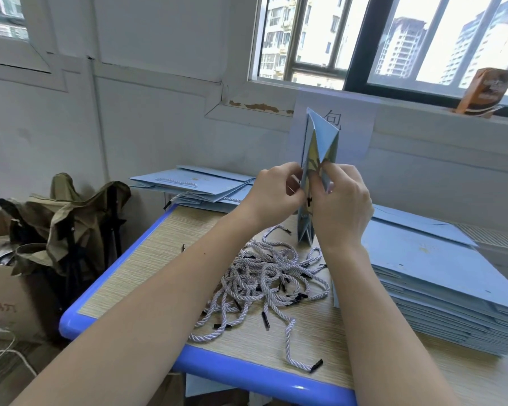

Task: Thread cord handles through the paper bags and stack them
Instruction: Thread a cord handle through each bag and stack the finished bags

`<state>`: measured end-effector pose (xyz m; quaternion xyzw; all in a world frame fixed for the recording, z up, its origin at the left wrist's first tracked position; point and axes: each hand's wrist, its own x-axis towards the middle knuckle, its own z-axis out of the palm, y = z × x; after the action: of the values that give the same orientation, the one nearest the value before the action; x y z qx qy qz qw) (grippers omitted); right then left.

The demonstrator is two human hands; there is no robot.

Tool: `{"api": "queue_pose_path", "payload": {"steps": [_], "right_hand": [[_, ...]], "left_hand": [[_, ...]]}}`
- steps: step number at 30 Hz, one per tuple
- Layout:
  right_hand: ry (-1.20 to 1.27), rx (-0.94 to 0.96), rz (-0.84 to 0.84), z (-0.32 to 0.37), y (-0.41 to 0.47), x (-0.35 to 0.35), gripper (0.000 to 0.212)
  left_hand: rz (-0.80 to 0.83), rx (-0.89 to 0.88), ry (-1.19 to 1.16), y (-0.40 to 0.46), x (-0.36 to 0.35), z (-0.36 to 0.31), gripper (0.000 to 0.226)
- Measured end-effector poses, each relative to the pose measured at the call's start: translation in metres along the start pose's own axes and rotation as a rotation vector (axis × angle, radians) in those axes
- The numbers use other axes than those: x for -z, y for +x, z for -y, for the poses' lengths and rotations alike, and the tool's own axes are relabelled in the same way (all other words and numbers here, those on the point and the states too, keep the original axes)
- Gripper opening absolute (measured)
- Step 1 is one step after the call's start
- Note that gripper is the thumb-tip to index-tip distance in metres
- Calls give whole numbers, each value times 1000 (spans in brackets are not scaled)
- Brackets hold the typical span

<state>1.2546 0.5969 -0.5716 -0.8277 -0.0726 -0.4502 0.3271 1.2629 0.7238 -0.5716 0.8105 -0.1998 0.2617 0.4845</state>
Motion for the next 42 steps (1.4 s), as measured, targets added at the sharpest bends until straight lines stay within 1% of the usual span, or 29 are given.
{"api": "queue_pose_path", "payload": {"steps": [4,8,11,18,22,26,29,34,36,39,42], "right_hand": [[23,-18,-10,0,2,-2,22],[23,-33,14,4,3,-2,18],[-15,-43,51,4,4,-1,17],[-9,-55,99,3,5,2,18],[-8,-43,131,0,5,3,20],[75,16,91,-4,4,1,18],[198,69,30,-6,4,-2,16],[256,94,-20,-2,1,0,21],[287,81,-33,-1,1,2,26],[355,12,-22,0,1,3,36],[356,-5,-6,0,0,1,37]], "left_hand": [[-1,4,-29,-1,-1,-2,11],[-48,11,11,2,-5,3,7],[-69,25,21,3,-8,5,13],[-72,31,17,2,-9,6,17],[-68,21,18,1,-9,5,13],[-69,7,30,1,-7,4,15],[-102,-29,89,0,-3,2,13],[-146,-99,179,-1,0,2,17],[-164,-127,207,-1,0,3,20],[-157,-167,202,-5,-1,0,27],[-156,-259,210,-10,-2,-4,28]]}}
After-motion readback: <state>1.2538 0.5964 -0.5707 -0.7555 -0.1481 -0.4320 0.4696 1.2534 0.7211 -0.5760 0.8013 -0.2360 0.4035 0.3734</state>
